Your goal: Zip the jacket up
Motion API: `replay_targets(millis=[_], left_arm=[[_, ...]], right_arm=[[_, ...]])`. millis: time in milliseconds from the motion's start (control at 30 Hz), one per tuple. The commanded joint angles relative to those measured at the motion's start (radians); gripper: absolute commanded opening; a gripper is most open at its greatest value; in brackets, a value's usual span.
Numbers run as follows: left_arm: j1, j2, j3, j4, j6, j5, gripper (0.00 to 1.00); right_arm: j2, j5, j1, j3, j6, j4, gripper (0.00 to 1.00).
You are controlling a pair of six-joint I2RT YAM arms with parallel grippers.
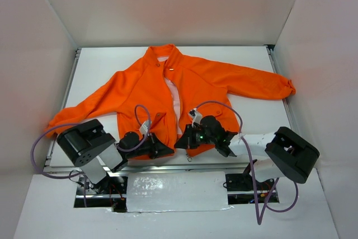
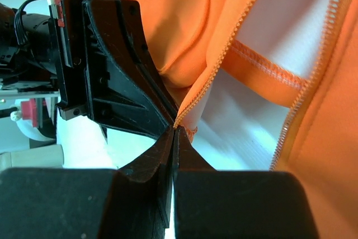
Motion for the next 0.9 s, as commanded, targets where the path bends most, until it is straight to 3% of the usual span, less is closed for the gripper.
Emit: replay_targets(millis=[0,100,200,233,300,333,433,500,533,667,867], left_arm=[[-0.006,0.056,-0.050,0.353,-0.009,0.023,0.00],[-0.006,0.065,-0.085,0.422,-0.019,0.017,0.00],[-0.006,0.007,-0.076,0.345,0.000,0.011,0.00],[-0.004,-0.047,-0.070,0.257,0.011,0.010,0.00],[-0.007,-0.123,-0.066,0.154,0.043,-0.009,0.00],[-0.009,-0.221,-0.062,0.090,0.055,-0.038,0.00],[-0.036,-0.419,0.012,-0.355,0.136,-0.117,0.00],[-0.091,-0.619,0.081,-0.713,0.185,-0.280,0.00],[-0.110,-0.726,0.092,-0.783,0.187,-0.324,0.00],[-0.110,-0.880,0.082,-0.954,0.110,-0.407,0.00],[-0.115,-0.850,0.042,-0.858,0.073,-0.363,0.00]], right_arm=[[-0.013,0.001,-0.004,0.011,-0.009,0.050,0.00],[-0.022,0.005,-0.007,0.024,-0.018,0.019,0.00],[-0.051,0.050,-0.007,0.042,-0.036,-0.059,0.40],[-0.079,0.068,-0.006,0.048,-0.039,-0.082,0.62],[-0.111,0.114,-0.007,0.063,-0.056,-0.192,0.72],[-0.146,0.169,-0.007,0.088,-0.065,-0.241,0.73],[-0.189,0.272,-0.006,0.164,-0.123,-0.460,0.72],[-0.188,0.303,-0.006,0.209,-0.176,-0.615,0.70],[-0.185,0.327,-0.006,0.244,-0.202,-0.663,0.68],[-0.229,0.406,-0.004,0.269,-0.217,-0.809,0.67],[-0.286,0.394,-0.004,0.281,-0.245,-0.874,0.66]])
